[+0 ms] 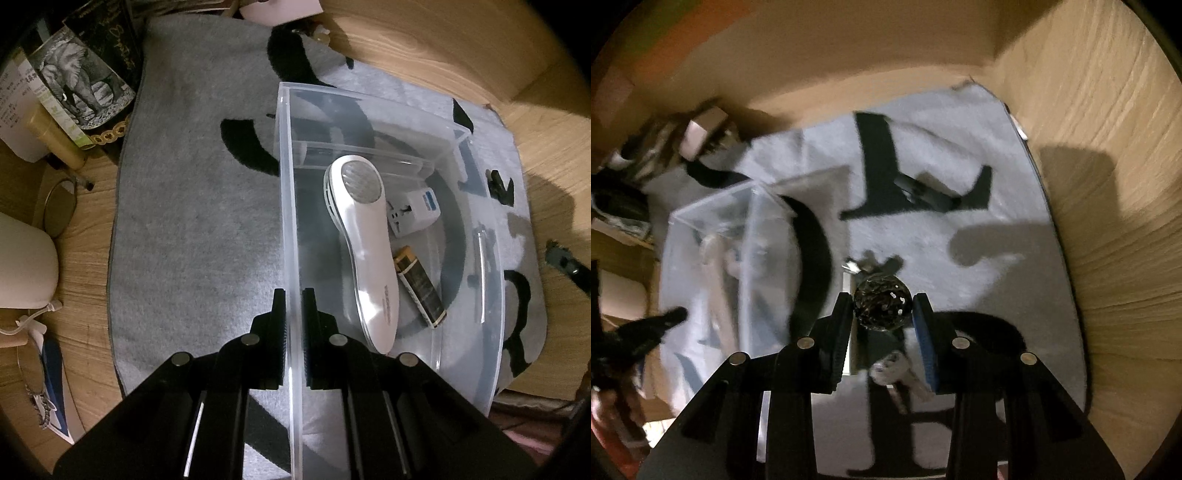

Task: Organize rigid objects
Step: 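Carry the black ball over the clear box and release it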

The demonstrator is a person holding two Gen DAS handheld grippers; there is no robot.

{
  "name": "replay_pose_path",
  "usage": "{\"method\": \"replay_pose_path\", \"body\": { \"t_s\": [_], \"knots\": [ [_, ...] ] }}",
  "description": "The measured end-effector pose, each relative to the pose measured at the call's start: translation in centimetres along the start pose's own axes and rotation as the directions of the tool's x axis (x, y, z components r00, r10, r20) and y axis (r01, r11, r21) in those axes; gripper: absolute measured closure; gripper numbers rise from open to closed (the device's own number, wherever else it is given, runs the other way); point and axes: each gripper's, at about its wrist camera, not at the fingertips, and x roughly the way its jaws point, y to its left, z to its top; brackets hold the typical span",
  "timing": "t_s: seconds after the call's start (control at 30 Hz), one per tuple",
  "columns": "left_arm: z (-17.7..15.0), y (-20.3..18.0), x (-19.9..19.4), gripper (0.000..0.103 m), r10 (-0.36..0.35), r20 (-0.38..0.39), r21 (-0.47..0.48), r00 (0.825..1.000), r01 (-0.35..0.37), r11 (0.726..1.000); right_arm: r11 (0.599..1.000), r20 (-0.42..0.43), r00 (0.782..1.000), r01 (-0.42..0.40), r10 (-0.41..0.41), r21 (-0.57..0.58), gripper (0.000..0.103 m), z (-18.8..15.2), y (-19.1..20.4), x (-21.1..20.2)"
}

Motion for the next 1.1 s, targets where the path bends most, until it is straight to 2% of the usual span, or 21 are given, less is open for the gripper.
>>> {"method": "replay_pose_path", "body": {
  "t_s": [0.23,0.47,0.7,1.1],
  "knots": [
    [-0.5,0.2,-0.2,0.097,-0.008,-0.004,0.005,1.0,0.008,1.0,0.994,0.041,0.995,-0.094,0.096,-0.055,0.072,-0.3,4.6,-1.0],
    [-0.9,0.2,-0.5,0.097,-0.015,0.001,0.01,1.0,0.015,1.0,0.972,-0.019,0.986,-0.168,0.167,-0.162,0.072,-1.6,9.7,0.0],
    [-1.1,0.3,-0.5,0.097,-0.023,0.003,0.02,1.0,0.022,1.0,0.952,-0.115,0.979,-0.192,0.169,-0.236,0.072,-3.3,12.7,2.5],
    [-0.9,0.2,-0.5,0.096,-0.028,-0.001,0.042,1.0,0.028,0.999,0.957,-0.199,0.973,-0.167,0.121,-0.238,0.072,-5.0,13.3,5.4]
  ]
}}
